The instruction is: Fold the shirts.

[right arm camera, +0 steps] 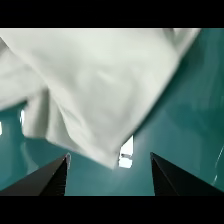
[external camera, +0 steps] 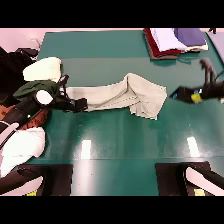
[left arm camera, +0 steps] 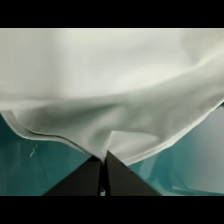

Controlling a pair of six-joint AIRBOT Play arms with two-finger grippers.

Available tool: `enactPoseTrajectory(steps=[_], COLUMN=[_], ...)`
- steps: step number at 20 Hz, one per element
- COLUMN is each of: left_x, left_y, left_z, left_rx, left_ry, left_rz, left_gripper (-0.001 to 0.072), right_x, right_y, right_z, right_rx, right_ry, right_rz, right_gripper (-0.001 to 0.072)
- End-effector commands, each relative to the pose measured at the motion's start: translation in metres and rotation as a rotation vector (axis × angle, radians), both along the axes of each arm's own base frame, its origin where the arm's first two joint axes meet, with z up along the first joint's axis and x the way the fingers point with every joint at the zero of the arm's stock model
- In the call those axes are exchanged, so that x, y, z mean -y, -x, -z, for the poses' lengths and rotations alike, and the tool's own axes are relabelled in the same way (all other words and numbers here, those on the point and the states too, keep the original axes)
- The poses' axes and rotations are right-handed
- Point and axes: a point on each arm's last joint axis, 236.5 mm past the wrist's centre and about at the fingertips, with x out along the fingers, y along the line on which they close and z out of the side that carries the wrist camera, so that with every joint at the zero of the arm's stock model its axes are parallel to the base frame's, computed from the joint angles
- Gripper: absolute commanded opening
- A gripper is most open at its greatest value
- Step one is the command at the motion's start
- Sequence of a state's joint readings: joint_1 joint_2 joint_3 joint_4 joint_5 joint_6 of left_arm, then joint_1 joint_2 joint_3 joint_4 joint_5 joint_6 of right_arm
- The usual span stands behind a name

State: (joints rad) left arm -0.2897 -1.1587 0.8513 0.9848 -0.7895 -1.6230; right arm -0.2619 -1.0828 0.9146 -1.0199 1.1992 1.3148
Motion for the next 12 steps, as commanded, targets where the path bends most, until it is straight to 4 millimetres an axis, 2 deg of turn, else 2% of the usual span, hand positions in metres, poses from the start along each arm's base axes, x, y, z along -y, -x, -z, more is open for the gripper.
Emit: enactPoseTrajectory(steps=[1, 3, 5, 7, 9, 12], left_x=[-0.003, -0.002, -0.002, -0.002, -0.002, -0.002], left_y=[-0.010, -0.008, -0.007, -0.006, -0.004, -0.004], left_z=[-0.021, -0.020, -0.019, -0.019, -0.018, -0.018], left_rx=[0.054, 0.049, 0.047, 0.045, 0.041, 0.038], left_ry=[0.007, 0.006, 0.003, 0.001, -0.001, -0.002], left_rz=[-0.001, 0.004, 0.013, 0.017, 0.025, 0.027], left_gripper=[0.0025, 0.0025, 0.0025, 0.0025, 0.0025, 0.0025], right_x=[-0.016, -0.037, -0.054, -0.069, -0.079, -0.088], right_y=[0.057, 0.056, 0.046, 0.028, 0.010, -0.006], right_z=[0.064, 0.080, 0.088, 0.088, 0.083, 0.075], right_rx=[-0.153, -0.147, -0.130, -0.091, -0.055, -0.030], right_ry=[-0.080, -0.134, -0.150, -0.134, -0.118, -0.102], right_rz=[0.036, 0.039, 0.025, -0.010, -0.041, -0.088], right_gripper=[0.0586, 0.0582, 0.0580, 0.0571, 0.0520, 0.0427])
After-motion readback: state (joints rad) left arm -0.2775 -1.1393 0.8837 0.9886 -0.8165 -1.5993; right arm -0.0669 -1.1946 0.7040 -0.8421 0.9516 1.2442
